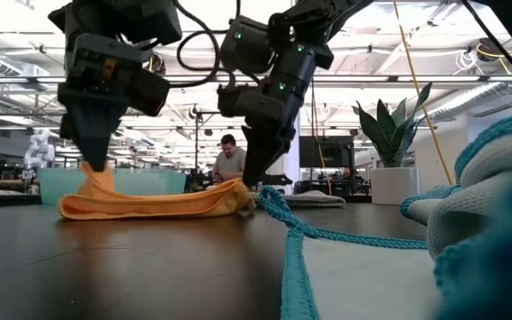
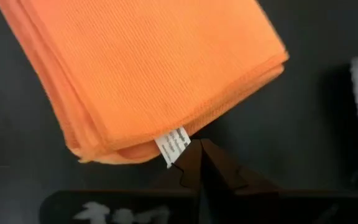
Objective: Fold microfiber towels
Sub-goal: Fold the orange microfiber towel
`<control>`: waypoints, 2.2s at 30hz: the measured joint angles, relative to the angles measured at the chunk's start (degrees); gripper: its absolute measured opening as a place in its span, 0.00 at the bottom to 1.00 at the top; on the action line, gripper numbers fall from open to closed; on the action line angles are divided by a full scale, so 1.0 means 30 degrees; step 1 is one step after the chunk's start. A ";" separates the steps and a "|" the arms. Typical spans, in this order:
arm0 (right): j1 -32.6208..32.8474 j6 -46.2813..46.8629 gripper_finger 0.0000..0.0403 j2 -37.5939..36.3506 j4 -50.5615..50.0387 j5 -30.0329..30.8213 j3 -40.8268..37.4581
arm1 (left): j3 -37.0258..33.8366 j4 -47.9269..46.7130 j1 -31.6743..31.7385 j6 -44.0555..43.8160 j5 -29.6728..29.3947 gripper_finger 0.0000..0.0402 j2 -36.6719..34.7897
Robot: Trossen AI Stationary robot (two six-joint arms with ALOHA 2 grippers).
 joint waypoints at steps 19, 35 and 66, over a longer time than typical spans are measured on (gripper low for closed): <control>-0.0044 -0.0638 0.00 -0.1647 -0.0034 0.1302 0.0000 | 0.0000 -0.0731 -0.0379 -0.1540 0.0298 0.43 0.0000; 0.0607 -0.0256 0.00 -0.1510 0.2220 -0.0110 -0.0065 | -0.0015 0.0102 -0.1407 -0.7349 -0.5482 0.54 -0.2533; 0.2106 0.3433 0.00 -0.1319 1.1157 -0.1987 -0.4844 | -0.0015 -0.0906 -0.1610 -0.7373 -1.1746 0.54 -0.6637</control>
